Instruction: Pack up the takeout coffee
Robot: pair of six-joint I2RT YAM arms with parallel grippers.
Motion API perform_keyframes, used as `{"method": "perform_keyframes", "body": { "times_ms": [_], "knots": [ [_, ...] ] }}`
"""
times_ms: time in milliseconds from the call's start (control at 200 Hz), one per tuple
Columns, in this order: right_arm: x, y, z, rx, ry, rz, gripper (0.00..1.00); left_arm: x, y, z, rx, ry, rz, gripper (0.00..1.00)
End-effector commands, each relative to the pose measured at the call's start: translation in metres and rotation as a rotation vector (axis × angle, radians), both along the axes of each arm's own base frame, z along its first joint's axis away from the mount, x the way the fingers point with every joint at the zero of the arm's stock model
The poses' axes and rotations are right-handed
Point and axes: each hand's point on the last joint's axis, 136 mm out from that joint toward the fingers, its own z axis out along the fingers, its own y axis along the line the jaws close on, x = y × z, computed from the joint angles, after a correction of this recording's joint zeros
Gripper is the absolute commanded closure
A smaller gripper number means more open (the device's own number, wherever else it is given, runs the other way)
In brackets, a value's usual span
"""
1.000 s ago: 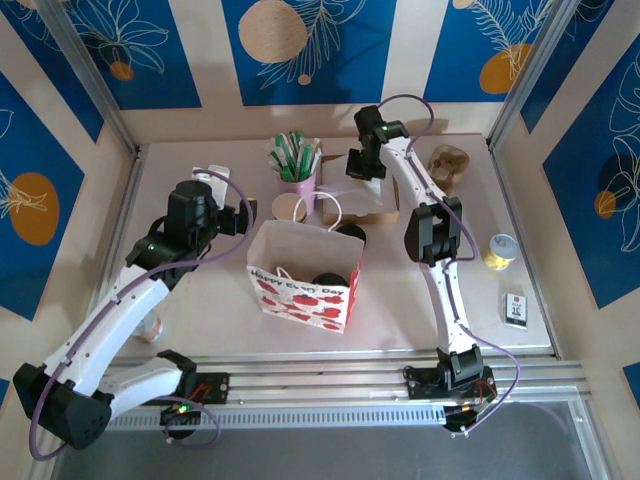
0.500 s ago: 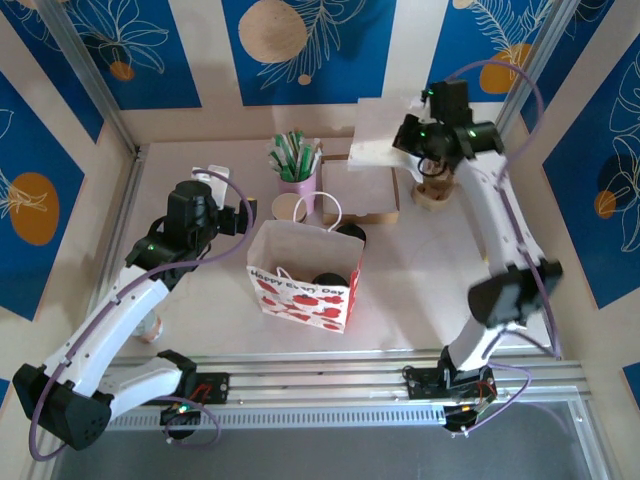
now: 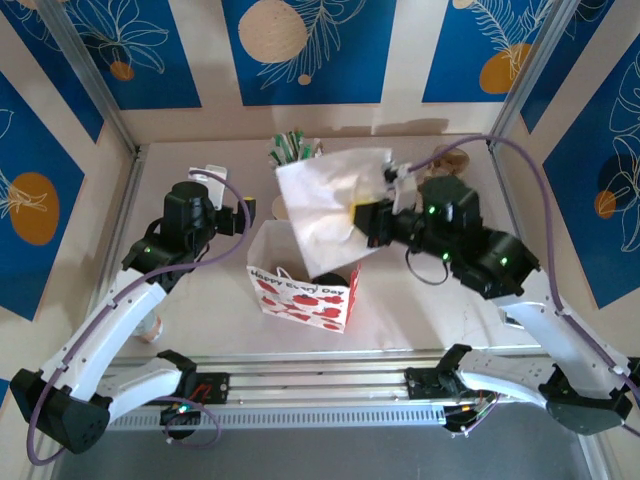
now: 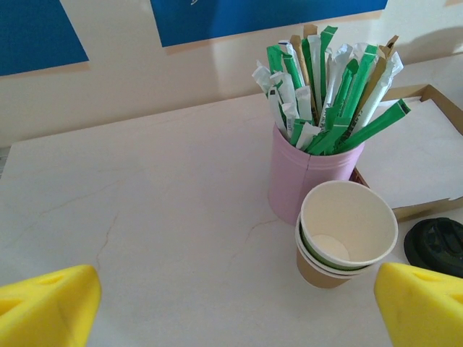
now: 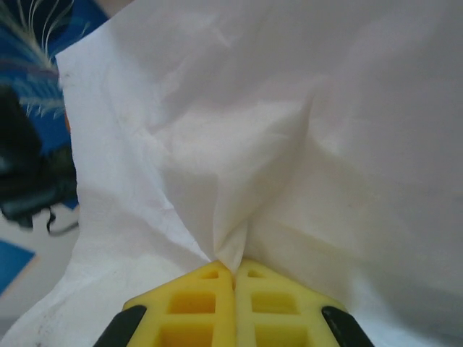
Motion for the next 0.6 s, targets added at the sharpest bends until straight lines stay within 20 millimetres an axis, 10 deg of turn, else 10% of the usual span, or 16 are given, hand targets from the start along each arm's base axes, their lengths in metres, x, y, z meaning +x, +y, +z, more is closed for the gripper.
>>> {"method": "perform_keyframes", "body": {
  "times_ms": [0,595],
  "knots": [
    [-0.001,0.019,-0.014,-0.055,-0.080,-0.019,1.00,-0.001,0.004,0.006,-0.013,-0.020,0.010,0.03],
    [0.010,0.055,-0.119,-0.313,0.129,-0.096,1.00,0.000,0.002,0.002,-0.009,-0.007,0.002,0.03]
  ]
}}
